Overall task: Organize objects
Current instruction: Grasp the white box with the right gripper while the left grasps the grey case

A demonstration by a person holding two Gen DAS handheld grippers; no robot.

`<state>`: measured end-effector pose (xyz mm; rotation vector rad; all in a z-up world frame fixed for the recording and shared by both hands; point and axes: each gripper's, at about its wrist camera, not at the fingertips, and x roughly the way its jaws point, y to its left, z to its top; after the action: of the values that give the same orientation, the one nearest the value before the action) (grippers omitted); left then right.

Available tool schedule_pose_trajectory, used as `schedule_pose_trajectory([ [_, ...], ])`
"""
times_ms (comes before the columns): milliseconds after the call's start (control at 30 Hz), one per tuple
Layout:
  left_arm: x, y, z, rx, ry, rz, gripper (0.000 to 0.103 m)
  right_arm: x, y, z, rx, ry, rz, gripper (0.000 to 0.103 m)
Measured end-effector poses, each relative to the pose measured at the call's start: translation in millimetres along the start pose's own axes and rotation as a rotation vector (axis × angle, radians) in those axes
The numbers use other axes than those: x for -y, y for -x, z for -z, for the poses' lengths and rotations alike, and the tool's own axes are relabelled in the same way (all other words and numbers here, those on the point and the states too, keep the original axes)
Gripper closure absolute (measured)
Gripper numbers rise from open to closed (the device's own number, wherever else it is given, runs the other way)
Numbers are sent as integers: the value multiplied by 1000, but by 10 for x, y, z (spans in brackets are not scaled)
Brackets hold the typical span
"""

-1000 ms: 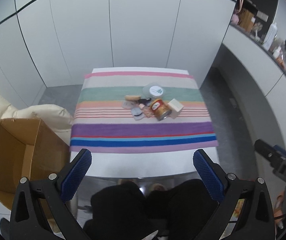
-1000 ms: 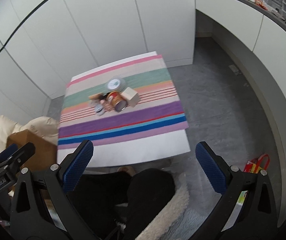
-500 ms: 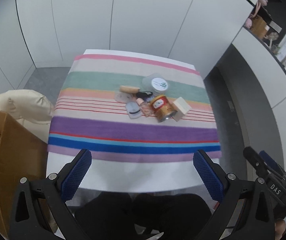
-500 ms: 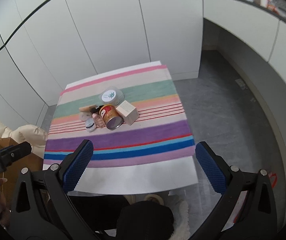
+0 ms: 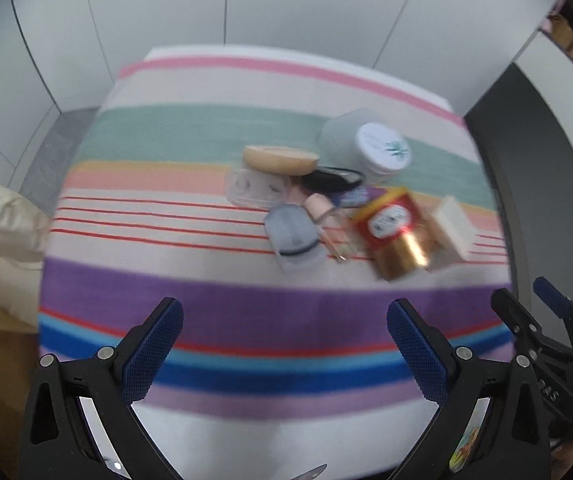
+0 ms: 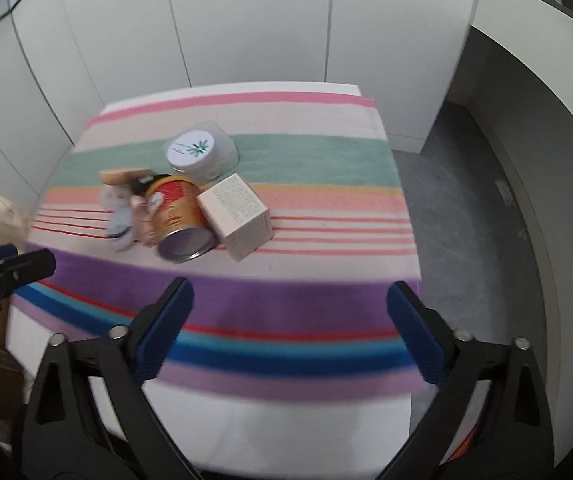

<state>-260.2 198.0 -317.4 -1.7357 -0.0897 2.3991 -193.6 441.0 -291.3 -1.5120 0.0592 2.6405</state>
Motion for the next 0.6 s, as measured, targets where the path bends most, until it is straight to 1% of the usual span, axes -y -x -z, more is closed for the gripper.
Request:
schedule_pose_trajectory([
  [133, -98, -401, -132, -51, 52, 5, 1, -7, -335, -113, -8, 12, -30, 9],
  [200, -139, -569, -194, -62, 63, -11, 6, -41, -464, -170, -1, 22, -34, 9],
  [267, -152, -697, -244, -69, 60, -29, 8, -102, -569, -225, 4, 41, -31, 9],
  [300, -155, -743, -264, -66, 60, -27, 8, -140, -611, -243, 3, 52, -30, 9],
  [367, -142, -754, -289, -20, 52, -51, 11, -212, -699, -297, 11, 76, -28, 10],
  [433, -99, -777, -305, 11, 36, -64, 12, -302, -788, -368, 9, 105, -23, 19],
  [467, -87, -779, -308, 22, 31, -64, 16, -343, -833, -394, 5, 113, -21, 32],
  [500, -58, -747, -299, 36, 25, -54, 29, -378, -888, -414, -8, 117, -21, 41],
  [533, -47, -725, -292, 48, 21, -34, 38, -400, -926, -424, -24, 112, -19, 59],
  [567, -33, -699, -288, 54, 17, -7, 59, -408, -946, -438, -28, 98, -14, 57],
  [600, -25, -691, -297, 53, 15, 24, 59, -410, -944, -444, -25, 84, -13, 58],
])
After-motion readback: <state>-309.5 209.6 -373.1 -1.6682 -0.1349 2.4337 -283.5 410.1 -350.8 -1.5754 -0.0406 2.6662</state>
